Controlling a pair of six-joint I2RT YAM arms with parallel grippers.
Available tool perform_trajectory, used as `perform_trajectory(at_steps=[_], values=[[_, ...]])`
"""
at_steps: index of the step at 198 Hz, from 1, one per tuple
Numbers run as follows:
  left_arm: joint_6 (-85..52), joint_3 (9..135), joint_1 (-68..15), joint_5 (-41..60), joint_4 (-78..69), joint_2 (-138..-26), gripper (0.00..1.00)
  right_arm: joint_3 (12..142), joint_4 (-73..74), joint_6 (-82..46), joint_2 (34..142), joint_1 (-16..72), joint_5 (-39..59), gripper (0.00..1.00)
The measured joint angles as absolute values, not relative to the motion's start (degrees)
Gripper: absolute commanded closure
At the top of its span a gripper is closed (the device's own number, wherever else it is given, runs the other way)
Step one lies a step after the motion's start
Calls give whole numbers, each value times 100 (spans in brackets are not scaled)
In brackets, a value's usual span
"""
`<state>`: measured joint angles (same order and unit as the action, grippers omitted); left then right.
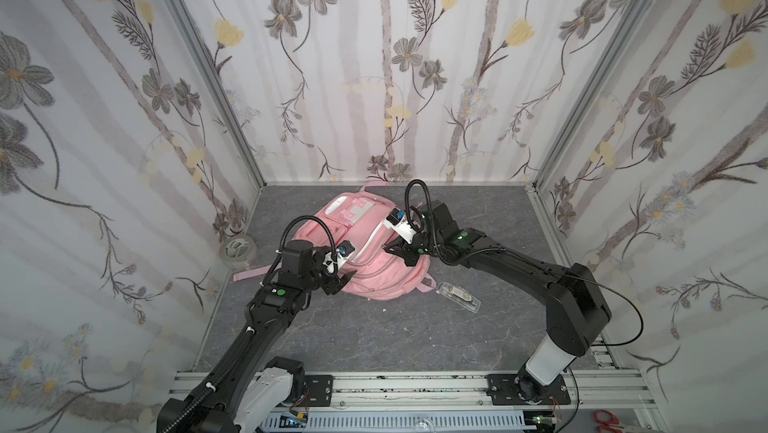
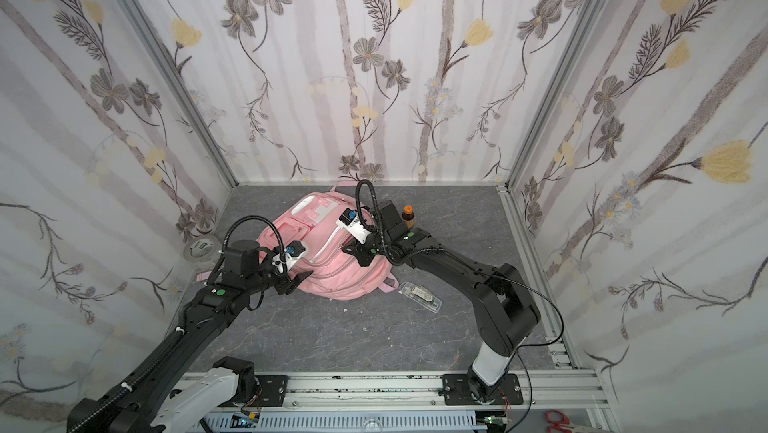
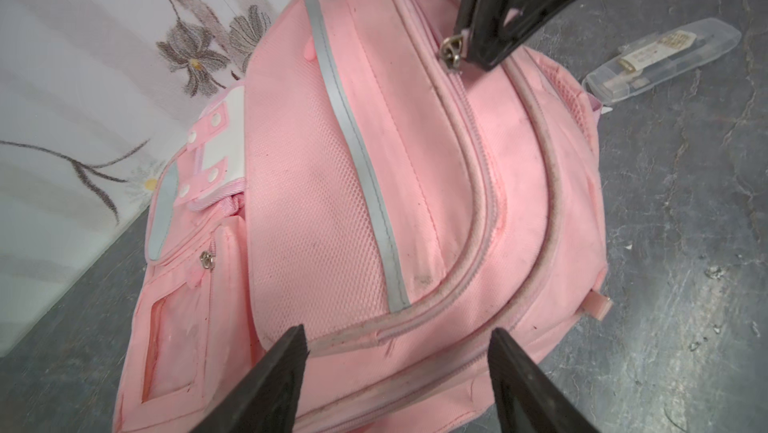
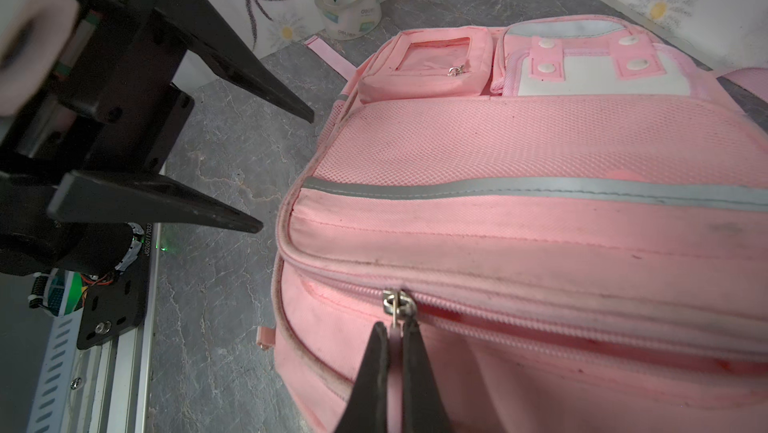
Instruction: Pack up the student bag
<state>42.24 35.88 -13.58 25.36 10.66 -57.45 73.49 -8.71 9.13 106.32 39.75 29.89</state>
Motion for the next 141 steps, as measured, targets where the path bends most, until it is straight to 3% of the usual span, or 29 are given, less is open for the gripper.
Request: perform_trajectory(at_steps=[40, 82, 141], values=[[4764, 3717, -1350, 2495, 858, -6267, 52, 7371, -1004, 954, 10643, 3957, 3026, 100], [5118, 3809, -1350, 2563, 611, -6672, 100, 7441, -1046, 996, 10702, 3935, 3065, 100], [4770, 3859, -1385, 2547, 451, -6587, 100, 7682, -1031, 834, 10860, 4169, 2862, 100]])
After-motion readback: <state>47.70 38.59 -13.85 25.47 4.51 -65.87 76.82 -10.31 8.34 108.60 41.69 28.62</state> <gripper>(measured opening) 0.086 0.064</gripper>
